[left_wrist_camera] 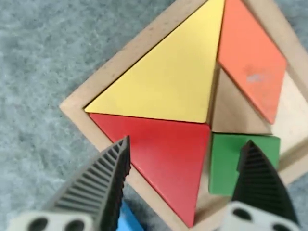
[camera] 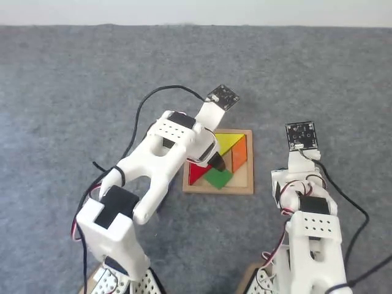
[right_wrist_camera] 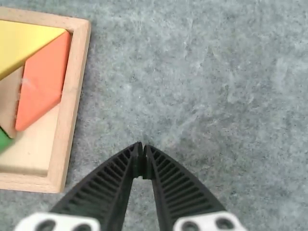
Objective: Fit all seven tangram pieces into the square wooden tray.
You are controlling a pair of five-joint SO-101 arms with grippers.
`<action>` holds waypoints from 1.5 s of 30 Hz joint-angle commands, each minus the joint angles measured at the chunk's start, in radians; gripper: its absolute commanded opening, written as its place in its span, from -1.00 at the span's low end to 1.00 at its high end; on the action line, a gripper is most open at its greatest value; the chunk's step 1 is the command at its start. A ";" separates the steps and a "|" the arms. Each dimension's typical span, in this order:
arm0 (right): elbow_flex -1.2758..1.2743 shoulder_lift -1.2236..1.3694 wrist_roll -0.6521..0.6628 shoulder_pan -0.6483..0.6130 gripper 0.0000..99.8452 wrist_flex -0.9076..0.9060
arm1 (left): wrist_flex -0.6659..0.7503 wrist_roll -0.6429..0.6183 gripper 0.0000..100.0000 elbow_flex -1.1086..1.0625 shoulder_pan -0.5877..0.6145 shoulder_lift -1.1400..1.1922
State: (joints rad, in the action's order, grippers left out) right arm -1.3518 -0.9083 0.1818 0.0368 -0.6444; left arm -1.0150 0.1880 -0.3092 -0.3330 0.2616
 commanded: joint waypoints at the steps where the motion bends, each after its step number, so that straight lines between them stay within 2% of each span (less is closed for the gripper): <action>1: 0.061 0.005 -0.008 0.004 -0.99 0.024 | 0.034 0.014 -0.34 0.030 0.003 -0.012; 10: 0.061 0.005 -0.008 0.004 -0.99 0.024 | 0.051 0.018 -0.34 0.050 -0.003 0.008; 18: 0.061 0.005 -0.008 0.002 -0.99 0.022 | -0.002 0.015 -0.34 0.203 -0.005 0.157; 26: 0.061 0.005 -0.008 0.002 -0.99 0.025 | -0.008 0.021 -0.34 0.205 -0.003 0.094; 30: 0.061 0.005 -0.008 0.002 -0.99 0.028 | -0.014 0.015 -0.34 0.107 -0.006 -0.069; 35: 0.061 0.005 -0.008 0.004 -0.99 0.028 | -0.008 0.025 -0.34 -0.170 -0.003 -0.304; 40: 0.060 0.005 0.012 0.004 -0.99 0.028 | 0.023 0.080 -0.34 -0.337 0.040 -0.351; 45: 0.060 0.005 0.012 0.002 -0.99 0.028 | 0.041 0.091 -0.34 -0.351 0.037 -0.350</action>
State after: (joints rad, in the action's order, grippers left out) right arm -1.3518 -0.9083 0.1834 0.0368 -0.6352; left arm -0.9996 0.2616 -0.6667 -0.2992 -0.0315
